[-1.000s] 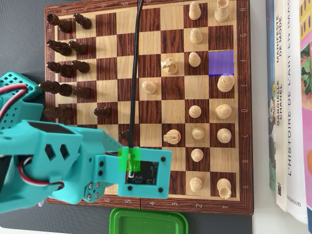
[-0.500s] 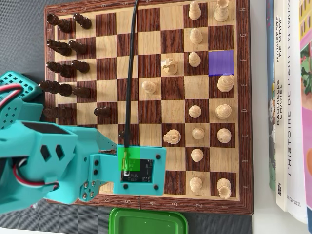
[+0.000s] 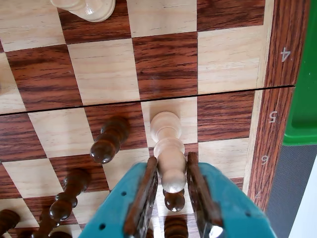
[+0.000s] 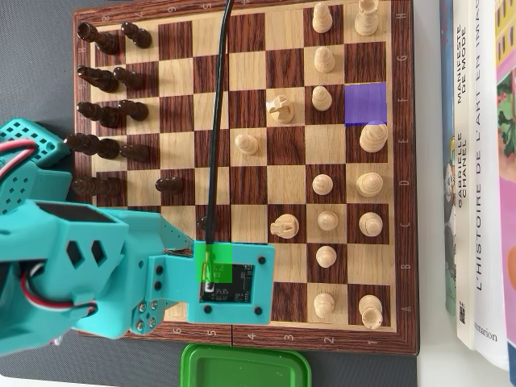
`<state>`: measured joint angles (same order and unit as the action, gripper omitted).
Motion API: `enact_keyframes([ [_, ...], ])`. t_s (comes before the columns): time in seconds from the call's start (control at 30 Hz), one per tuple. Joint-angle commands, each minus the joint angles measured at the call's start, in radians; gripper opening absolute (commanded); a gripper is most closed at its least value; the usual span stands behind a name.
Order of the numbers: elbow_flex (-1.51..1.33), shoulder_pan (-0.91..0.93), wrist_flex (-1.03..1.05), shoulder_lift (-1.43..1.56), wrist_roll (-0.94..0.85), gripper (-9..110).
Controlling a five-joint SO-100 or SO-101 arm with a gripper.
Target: Play chess
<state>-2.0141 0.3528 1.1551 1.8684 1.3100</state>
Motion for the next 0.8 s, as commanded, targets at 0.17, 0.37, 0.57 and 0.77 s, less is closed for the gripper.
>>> enact_keyframes([
  [0.17, 0.051, 0.005, 0.003, 0.017, -0.008, 15],
  [0.37, 0.101, -0.008, 0.012, 0.018, -0.008, 15],
  [0.57, 0.178, -0.044, 0.026, 0.018, 0.0, 15],
  [0.77, 0.242, -0.032, 0.141, 0.14, 0.002, 15],
])
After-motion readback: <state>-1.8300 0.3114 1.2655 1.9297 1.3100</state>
